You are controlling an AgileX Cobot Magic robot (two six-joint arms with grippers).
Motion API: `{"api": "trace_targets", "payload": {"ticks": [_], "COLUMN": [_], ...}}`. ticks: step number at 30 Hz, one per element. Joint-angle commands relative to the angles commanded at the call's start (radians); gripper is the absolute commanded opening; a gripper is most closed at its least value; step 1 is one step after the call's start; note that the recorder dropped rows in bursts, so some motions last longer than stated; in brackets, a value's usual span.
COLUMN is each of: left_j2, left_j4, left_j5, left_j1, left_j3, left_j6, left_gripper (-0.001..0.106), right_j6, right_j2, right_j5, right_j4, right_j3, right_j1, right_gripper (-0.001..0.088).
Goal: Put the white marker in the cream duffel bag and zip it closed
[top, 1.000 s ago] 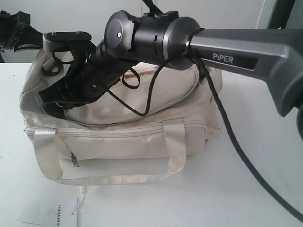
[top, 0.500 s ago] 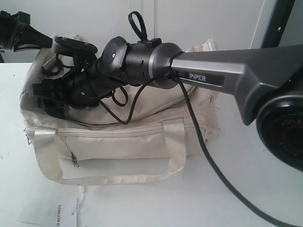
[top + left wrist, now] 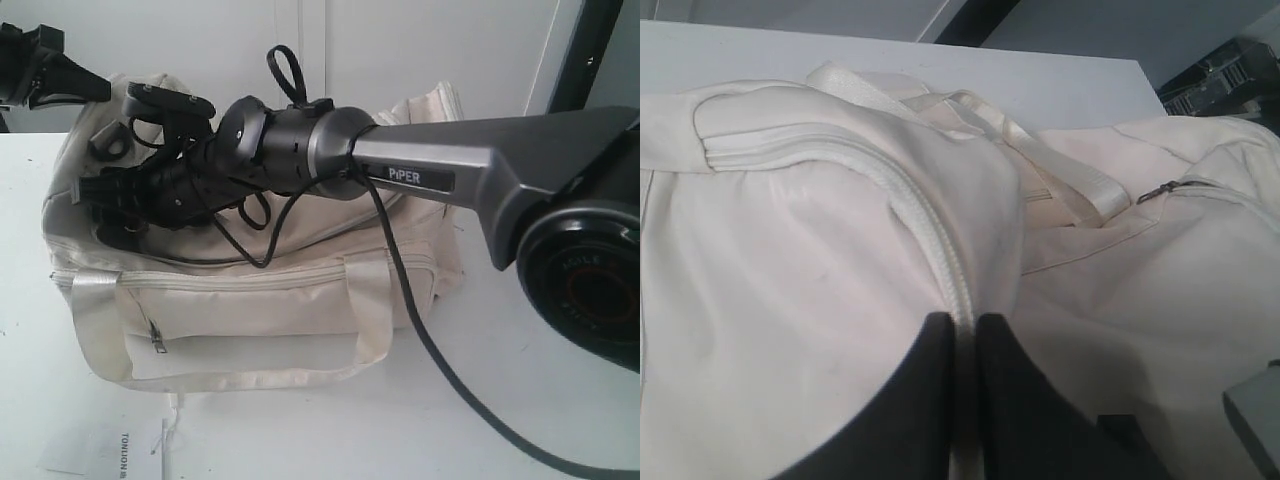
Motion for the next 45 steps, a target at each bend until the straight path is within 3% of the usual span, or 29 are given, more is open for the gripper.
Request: {"api": "trace_targets", "payload": {"ticks": [3,4,5,8,18,23,26,29,31,34,38,45], "left_j2": [0.000,0.000,0.000,0.000,0.000,0.000,0.000,0.000,0.000,0.000,0.000,0.000], "left_j4": [0.000,0.000,0.000,0.000,0.000,0.000,0.000,0.000,0.000,0.000,0.000,0.000], "left_j5": [0.000,0.000,0.000,0.000,0.006,0.008,0.006,0.006,0.006,0.003,0.001,0.004], "left_j1": [0.000,0.000,0.000,0.000,0.000,0.000,0.000,0.000,0.000,0.000,0.000,0.000], "left_j3": [0.000,0.000,0.000,0.000,0.000,0.000,0.000,0.000,0.000,0.000,0.000,0.000], "left_j6": [0.002,0.002,0.002,0.002,0.002,0.002,0.002,0.004,0.005,0.005,0.007,0.009], "left_gripper": [0.000,0.000,0.000,0.000,0.000,0.000,0.000,0.000,0.000,0.000,0.000,0.000], "right_j6": [-0.006,-0.015,-0.019,-0.025,-0.080,-0.203,-0.497,-0.840,-0.949,-0.968,-0.968,-0.915], "right_j2": [0.009,0.009,0.009,0.005,-0.082,-0.113,-0.119,-0.119,-0.119,-0.119,-0.119,-0.083], "right_j5": [-0.012,-0.012,-0.012,-0.003,0.117,0.208,0.271,0.297,0.286,0.190,0.066,0.054], "right_j4": [0.002,0.007,0.007,0.007,-0.115,-0.147,-0.165,-0.167,-0.169,-0.202,-0.208,-0.216], "right_j3": [0.000,0.000,0.000,0.000,0.000,0.000,0.000,0.000,0.002,0.012,0.029,0.029], "right_j1": [0.000,0.000,0.000,0.000,0.000,0.000,0.002,0.011,0.013,0.013,0.019,0.053], "right_gripper": [0.0559,0.0504,0.0409,0.0003,0.0000,0.0000,0.0058,0.0260,0.0432,0.0650,0.0669,0.0701]}}
